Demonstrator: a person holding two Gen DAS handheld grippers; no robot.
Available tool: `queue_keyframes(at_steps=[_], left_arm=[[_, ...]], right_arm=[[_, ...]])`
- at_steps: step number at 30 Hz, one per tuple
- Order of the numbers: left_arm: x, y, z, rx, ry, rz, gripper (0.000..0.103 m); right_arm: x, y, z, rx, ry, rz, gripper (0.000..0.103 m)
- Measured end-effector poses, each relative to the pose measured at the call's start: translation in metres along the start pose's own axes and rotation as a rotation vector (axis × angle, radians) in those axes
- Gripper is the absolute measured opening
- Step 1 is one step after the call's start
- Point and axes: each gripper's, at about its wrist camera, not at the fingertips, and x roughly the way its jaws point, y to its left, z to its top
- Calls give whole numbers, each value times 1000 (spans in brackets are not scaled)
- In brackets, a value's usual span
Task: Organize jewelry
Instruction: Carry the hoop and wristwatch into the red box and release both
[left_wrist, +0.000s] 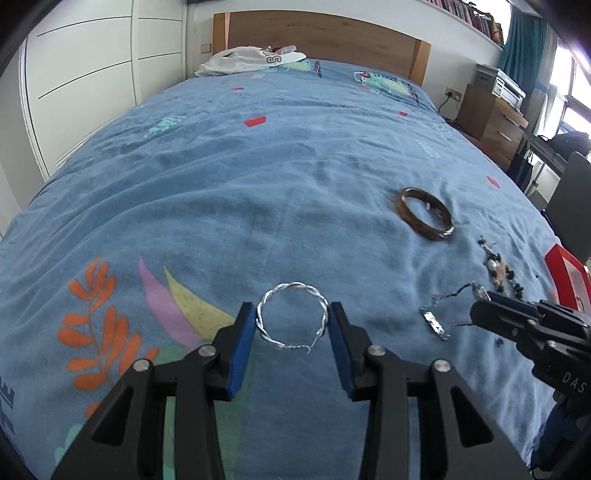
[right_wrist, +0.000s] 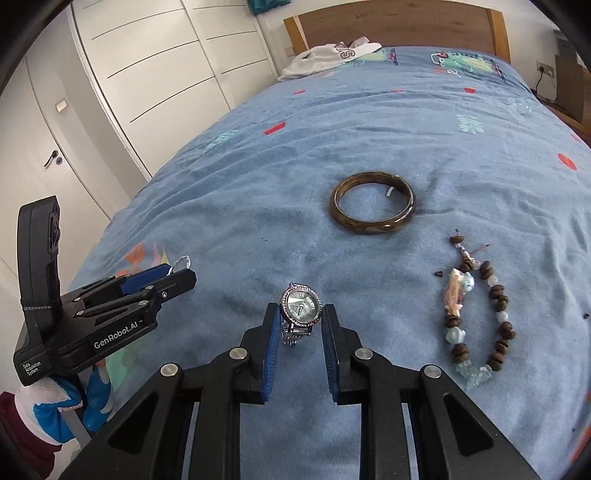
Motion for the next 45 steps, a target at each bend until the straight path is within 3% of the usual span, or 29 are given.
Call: queue_keyframes(at_steps=[14,27,37,45], left_arm=[[-65,-139,-11,134,-25,-197,38],[-85,-320,9,273,-45,-400,38],[-32,-438,20,392,4,-442,38],[30,-473,27,402,100,-402,38]], right_arm=[[-133,-57,-40,79,-133,-93,22],[-267,-177,-61,147,-272,-314,22],[-267,-274,-63,220,-247,-406,22],[-232,-331,-42,247,-139,-414,22]])
